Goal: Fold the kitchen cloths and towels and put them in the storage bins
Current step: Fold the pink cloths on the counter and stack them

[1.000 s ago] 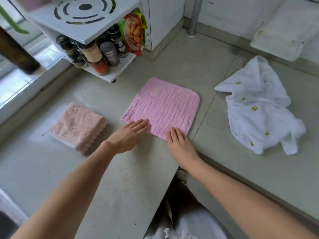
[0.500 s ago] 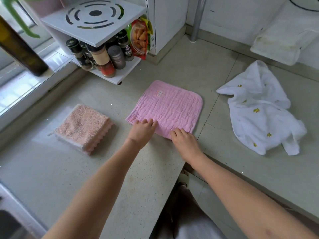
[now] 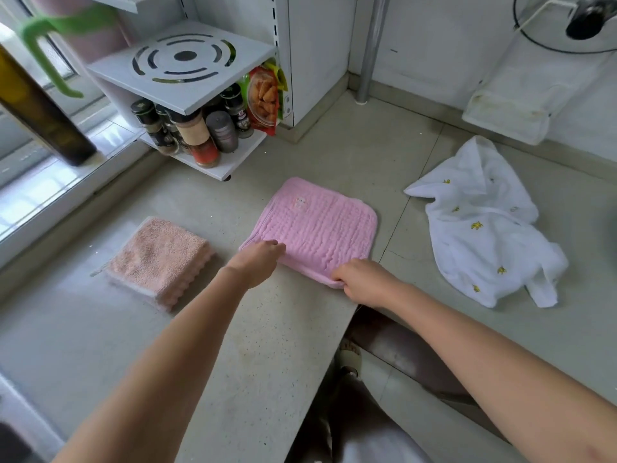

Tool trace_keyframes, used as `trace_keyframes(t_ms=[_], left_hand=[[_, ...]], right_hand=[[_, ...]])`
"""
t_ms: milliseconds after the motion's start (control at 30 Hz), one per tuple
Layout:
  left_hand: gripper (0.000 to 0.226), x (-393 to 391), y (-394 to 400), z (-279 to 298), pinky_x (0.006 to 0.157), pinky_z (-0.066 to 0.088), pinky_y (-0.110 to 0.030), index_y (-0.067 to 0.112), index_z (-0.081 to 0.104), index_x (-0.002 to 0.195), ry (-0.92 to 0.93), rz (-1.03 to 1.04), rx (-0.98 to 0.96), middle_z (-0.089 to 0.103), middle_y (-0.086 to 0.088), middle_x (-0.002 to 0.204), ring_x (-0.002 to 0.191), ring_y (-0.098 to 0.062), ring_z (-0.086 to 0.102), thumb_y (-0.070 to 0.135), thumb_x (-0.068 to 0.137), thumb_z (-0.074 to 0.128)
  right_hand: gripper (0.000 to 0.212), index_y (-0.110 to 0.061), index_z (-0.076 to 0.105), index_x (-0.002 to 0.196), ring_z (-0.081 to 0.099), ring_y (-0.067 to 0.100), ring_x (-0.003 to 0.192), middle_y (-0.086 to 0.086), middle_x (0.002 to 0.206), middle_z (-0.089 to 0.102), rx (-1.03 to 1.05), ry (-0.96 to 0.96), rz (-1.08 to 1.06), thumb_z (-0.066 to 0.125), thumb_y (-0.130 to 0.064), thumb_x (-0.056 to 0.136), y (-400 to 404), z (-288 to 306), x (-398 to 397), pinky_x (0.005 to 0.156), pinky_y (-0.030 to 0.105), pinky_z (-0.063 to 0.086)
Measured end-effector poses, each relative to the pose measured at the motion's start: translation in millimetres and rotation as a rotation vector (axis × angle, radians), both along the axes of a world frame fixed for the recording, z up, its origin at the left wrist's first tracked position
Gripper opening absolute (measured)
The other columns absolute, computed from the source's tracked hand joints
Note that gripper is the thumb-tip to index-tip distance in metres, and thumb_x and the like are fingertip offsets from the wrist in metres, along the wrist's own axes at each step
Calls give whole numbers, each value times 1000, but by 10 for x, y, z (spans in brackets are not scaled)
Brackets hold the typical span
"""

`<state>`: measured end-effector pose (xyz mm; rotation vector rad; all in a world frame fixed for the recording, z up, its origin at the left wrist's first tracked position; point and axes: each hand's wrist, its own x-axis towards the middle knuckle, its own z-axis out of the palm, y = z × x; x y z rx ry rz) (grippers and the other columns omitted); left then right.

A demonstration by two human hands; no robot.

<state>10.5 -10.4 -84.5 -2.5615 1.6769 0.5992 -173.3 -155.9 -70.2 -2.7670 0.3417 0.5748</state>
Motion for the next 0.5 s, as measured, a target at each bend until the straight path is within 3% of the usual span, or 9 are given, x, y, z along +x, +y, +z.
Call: trace_keyframes(t_ms=[133,200,300,400,500], left_hand=[[15,-59,127,220,67,44,-28,7,61,100,72,-88,210,61,-4,94,79,-19,55,8,94,47],[17,-136,185,345,61,36,-21,3,63,97,101,-165,361,54,-1,83,69,-14,46,13,95,49],[20,-141,192,478,53,28,-16,-3,62,101,205,-148,480,48,-3,70,57,-8,35,14,93,53],[25,-22,61,575,64,34,-23,-4,61,106,201,-105,448,57,-3,76,70,-15,43,15,94,50],[23,135,-161,600,71,36,-28,2,61,106,135,-19,314,62,-12,101,81,-19,46,18,97,47]], right_hand=[[38,-19,28,51,30,16,51,-2,50,27,216,154,70,43,10,71,25,73,-3,52,30,26],[30,-13,40,52,33,9,42,-7,45,33,344,250,44,42,11,72,3,158,9,47,25,29],[14,2,55,66,35,7,43,-1,55,42,448,316,49,44,9,73,-115,283,45,46,21,31],[23,-11,47,61,33,9,48,-2,56,37,431,226,0,43,7,74,-325,290,103,48,23,29],[24,-10,45,57,40,16,58,3,60,42,316,14,-162,41,6,74,-588,165,165,56,30,29]])
